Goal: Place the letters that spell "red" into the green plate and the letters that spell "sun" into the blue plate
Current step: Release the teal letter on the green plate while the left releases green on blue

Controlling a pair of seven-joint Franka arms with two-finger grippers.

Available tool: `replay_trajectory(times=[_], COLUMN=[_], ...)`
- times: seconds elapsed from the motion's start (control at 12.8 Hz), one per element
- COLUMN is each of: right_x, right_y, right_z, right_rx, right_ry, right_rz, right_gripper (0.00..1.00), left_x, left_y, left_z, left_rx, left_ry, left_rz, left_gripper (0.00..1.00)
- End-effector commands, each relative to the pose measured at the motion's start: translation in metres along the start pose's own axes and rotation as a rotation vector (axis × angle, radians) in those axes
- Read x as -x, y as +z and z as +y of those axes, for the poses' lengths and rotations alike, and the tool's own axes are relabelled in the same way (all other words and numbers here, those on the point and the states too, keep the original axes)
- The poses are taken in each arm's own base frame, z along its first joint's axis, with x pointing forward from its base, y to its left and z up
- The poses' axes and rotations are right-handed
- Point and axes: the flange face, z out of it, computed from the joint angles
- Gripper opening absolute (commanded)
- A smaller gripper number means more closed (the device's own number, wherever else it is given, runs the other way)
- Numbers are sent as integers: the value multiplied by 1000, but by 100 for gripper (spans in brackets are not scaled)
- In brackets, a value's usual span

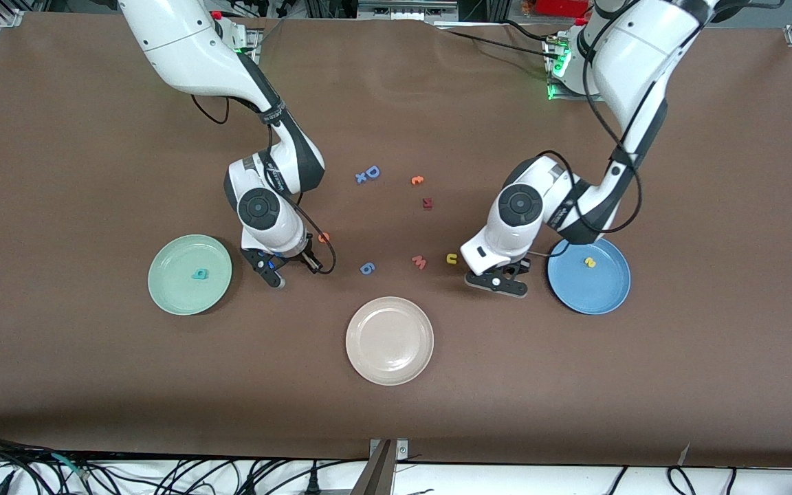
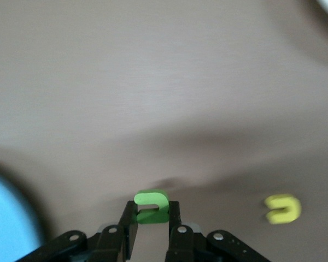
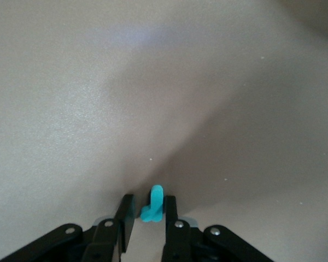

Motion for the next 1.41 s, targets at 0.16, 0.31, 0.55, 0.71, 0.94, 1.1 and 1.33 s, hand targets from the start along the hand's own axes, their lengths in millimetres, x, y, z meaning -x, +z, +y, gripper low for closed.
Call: replay_trajectory(times=[0.16,0.31,0.55,0.71,0.94,1.1,1.33], right_x=[2,1,-11,-29,-64,-91,-138], right_y=[11,2,-20,-36,-55,-59,-62], right_z=[5,2,-4,-5,10,27,56], right_rx=[27,15,64,105,153,197,242], right_ry=[-34,-50,-78,-107,-197,-256,-337], right_rz=[-6,-2,-19,-24,-23,-29,-29], right_gripper=[14,13,11,11,11,11,11], left_x=[5,12,24,29,31,31,25], left_y=[-8,10,36,48,60,54,19], left_z=[-101,-134,-150,-156,-162,-162,-160], left_rx=[-39,-31,-24,-14,6,2,-20], left_ry=[101,102,94,86,73,70,72], left_rz=[-74,-113,-161,-168,-139,-134,-117], left_gripper=[14,14,15,18,63,100,100])
